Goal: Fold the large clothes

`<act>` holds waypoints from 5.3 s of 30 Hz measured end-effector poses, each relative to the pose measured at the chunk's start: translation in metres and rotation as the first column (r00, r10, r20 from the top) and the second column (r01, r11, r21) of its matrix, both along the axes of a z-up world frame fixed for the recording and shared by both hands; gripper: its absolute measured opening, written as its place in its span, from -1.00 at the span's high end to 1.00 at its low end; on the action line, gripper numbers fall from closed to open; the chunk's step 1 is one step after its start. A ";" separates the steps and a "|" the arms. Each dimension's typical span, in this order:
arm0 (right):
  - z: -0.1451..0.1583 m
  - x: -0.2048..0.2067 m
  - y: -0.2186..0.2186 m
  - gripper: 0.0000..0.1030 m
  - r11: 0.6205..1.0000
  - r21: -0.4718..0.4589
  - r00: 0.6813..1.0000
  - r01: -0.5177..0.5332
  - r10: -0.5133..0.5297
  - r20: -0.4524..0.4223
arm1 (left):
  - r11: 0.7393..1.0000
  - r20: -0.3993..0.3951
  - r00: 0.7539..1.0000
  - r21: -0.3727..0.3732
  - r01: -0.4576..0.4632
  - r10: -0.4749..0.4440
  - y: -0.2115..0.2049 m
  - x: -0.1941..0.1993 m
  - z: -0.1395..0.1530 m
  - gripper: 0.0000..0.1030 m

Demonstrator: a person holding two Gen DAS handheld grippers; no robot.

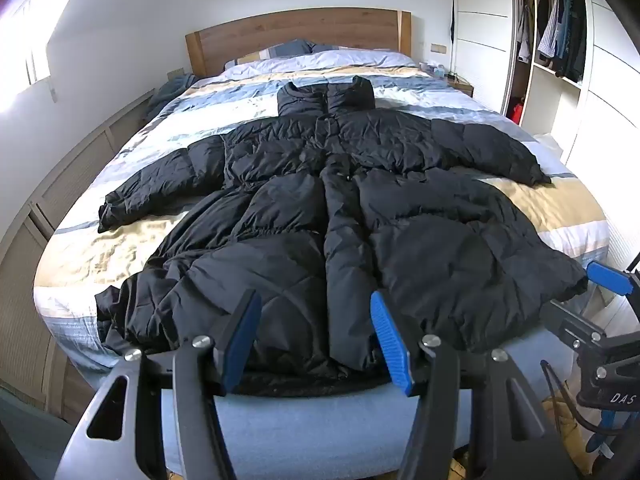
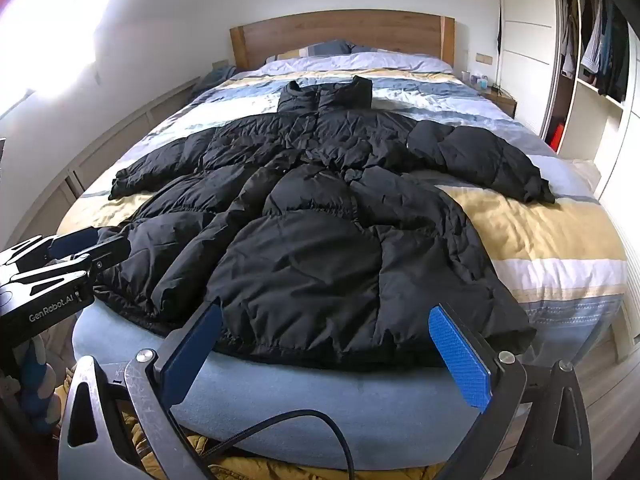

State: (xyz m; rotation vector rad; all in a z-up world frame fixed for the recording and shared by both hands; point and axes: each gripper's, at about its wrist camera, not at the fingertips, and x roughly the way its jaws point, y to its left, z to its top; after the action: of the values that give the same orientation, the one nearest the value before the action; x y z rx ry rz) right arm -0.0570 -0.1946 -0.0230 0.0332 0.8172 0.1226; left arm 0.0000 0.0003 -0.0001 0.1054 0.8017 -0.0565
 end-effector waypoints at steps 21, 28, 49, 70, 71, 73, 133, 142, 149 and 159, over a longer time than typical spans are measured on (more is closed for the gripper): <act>0.002 0.004 0.002 -0.98 1.000 -0.018 1.000 0.002 -0.002 -0.003 | 1.000 -0.031 1.000 -0.003 0.003 -0.003 -0.002 0.002 -0.005 -0.07; 0.000 0.008 0.004 -0.98 0.999 -0.032 1.000 0.005 -0.005 0.002 | 1.000 -0.028 1.000 -0.005 0.004 -0.004 -0.002 0.002 -0.006 -0.07; -0.012 0.019 0.008 -0.99 0.999 -0.052 0.999 -0.011 0.009 -0.042 | 1.000 -0.056 0.998 -0.016 -0.001 0.000 0.009 0.019 -0.013 -0.07; -0.015 0.033 0.008 -0.99 0.997 -0.073 0.998 0.006 -0.011 -0.069 | 0.999 -0.090 0.996 -0.034 0.009 -0.012 0.011 0.033 -0.027 -0.07; -0.015 0.033 0.008 -0.99 0.997 -0.073 0.998 0.005 -0.010 -0.068 | 0.999 -0.093 0.996 -0.035 0.011 -0.014 0.011 0.034 -0.028 -0.07; -0.015 0.034 0.007 -0.99 0.997 -0.073 0.998 0.006 -0.011 -0.069 | 0.999 -0.097 0.995 -0.035 0.013 -0.016 0.011 0.036 -0.030 -0.07; -0.036 0.284 -0.211 -0.99 0.841 0.224 0.870 0.492 -0.487 -0.082 | 0.960 0.008 0.962 -0.073 -0.271 0.273 0.139 0.299 0.085 -0.07; -0.122 0.282 -0.302 -0.99 0.666 0.388 0.768 0.638 -0.591 -0.248 | 0.947 -0.115 0.948 -0.089 -0.308 0.297 0.137 0.331 0.033 -0.07; -0.155 0.278 -0.344 -0.99 0.531 0.538 0.733 0.654 -0.621 -0.278 | 0.946 -0.169 0.939 -0.080 -0.315 0.298 0.128 0.340 0.008 -0.07; -0.162 0.296 -0.395 -0.99 0.372 0.678 0.678 0.634 -0.689 -0.256 | 0.947 -0.190 0.935 -0.061 -0.315 0.299 0.121 0.345 0.000 -0.07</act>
State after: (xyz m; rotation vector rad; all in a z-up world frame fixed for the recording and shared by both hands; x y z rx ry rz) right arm 0.2388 -0.5892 -0.1847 1.1401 0.5745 -0.3451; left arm 0.3447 0.1213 -0.0003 -0.1139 0.9860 0.1967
